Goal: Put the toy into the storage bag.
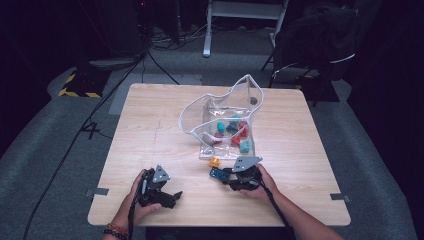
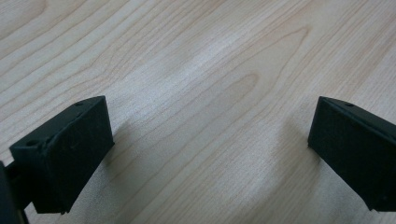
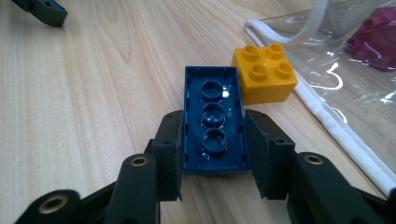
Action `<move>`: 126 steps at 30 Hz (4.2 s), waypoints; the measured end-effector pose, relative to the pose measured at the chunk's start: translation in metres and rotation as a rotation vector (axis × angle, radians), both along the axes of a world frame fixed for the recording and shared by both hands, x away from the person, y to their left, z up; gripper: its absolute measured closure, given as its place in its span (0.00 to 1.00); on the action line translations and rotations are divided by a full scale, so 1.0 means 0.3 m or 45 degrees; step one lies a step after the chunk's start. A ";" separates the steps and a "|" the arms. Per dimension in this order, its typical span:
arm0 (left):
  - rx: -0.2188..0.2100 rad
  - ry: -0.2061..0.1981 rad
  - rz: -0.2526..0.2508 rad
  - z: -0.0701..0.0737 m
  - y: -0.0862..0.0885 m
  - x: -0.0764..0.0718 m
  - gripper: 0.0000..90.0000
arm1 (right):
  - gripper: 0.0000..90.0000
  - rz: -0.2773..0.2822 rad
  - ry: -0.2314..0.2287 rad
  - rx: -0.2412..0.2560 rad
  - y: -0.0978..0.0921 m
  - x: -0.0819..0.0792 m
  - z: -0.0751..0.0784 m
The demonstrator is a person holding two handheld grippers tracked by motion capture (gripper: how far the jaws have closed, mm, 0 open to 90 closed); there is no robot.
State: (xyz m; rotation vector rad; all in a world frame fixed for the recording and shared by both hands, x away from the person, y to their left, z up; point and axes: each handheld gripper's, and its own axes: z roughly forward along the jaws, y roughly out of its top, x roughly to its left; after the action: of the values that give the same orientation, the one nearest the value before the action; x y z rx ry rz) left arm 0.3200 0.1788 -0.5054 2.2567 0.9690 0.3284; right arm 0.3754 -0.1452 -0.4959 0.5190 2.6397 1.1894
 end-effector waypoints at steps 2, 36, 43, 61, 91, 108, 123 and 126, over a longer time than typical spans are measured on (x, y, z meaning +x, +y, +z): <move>0.000 0.000 0.000 0.000 0.000 0.000 0.00 | 0.66 -0.008 -0.007 0.024 -0.030 -0.009 0.018; -0.001 0.000 0.000 0.000 0.000 0.000 0.00 | 0.66 -0.224 -0.273 0.247 -0.344 -0.019 0.524; -0.001 -0.001 0.000 0.000 0.000 0.000 0.00 | 0.66 -0.263 -0.313 0.274 -0.331 0.023 0.599; 0.000 -0.001 0.000 0.000 0.000 0.000 0.00 | 0.66 -0.319 -0.334 0.251 -0.211 0.146 0.663; 0.000 -0.001 -0.001 0.000 0.000 0.000 0.00 | 0.65 -0.393 -0.258 0.175 -0.103 0.300 0.601; 0.000 -0.001 0.000 0.000 0.000 0.000 0.00 | 0.65 -0.328 -0.311 0.230 -0.172 0.176 0.643; -0.001 -0.001 0.000 0.000 0.000 0.000 0.00 | 0.65 -0.225 -0.317 0.243 -0.207 0.034 0.596; 0.000 -0.001 0.000 0.000 0.000 0.000 0.00 | 0.65 -0.212 -0.306 0.247 -0.214 0.010 0.573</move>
State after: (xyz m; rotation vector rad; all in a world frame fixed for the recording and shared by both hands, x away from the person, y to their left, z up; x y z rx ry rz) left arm 0.3200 0.1788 -0.5055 2.2561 0.9687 0.3293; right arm 0.3785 -0.2094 -0.3240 0.5755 2.2493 1.3682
